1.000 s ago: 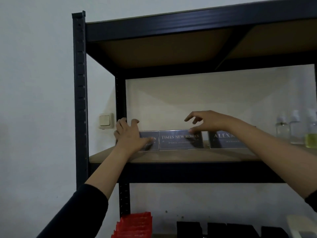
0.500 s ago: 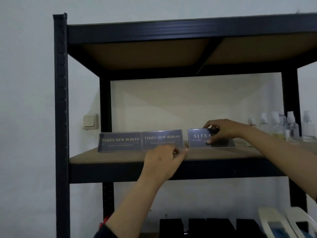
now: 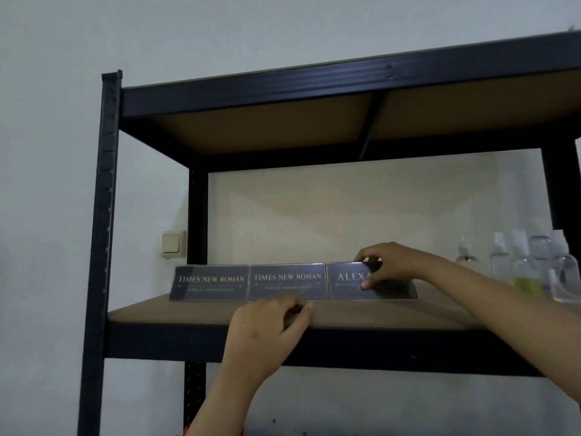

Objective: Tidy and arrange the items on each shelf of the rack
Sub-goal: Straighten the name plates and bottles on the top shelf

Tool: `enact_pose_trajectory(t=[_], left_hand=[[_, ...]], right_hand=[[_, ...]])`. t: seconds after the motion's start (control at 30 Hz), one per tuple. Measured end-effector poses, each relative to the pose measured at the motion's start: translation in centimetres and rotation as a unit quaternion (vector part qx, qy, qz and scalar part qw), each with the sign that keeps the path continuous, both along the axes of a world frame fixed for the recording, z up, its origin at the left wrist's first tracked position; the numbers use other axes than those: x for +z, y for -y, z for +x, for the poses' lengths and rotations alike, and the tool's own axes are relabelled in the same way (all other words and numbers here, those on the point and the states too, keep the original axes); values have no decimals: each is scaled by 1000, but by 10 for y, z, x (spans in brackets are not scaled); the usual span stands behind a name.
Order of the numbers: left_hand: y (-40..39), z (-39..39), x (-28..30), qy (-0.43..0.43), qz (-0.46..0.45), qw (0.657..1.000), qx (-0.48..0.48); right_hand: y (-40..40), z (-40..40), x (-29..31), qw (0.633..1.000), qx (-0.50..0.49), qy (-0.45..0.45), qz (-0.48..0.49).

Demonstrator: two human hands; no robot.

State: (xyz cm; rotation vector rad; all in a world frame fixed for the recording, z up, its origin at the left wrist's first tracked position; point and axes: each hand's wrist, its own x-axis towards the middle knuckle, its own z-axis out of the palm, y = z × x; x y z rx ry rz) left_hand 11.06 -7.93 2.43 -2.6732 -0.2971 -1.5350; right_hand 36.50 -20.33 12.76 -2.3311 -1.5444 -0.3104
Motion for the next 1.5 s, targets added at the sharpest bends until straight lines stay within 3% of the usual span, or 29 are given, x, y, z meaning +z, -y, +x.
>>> enact_pose_trajectory(t=[0.37,0.73,1.5], left_hand=[[1,4,-1,1,-4,999,32],[4,2,1,-6,-11,999,44],[3,2,2,-10,-8,999,36]], right_hand=[[-5,6,11,998,28,11,-50],[-61,-1,-1,991,125,-49,14],[-57,-3,-1,988,138,-70,28]])
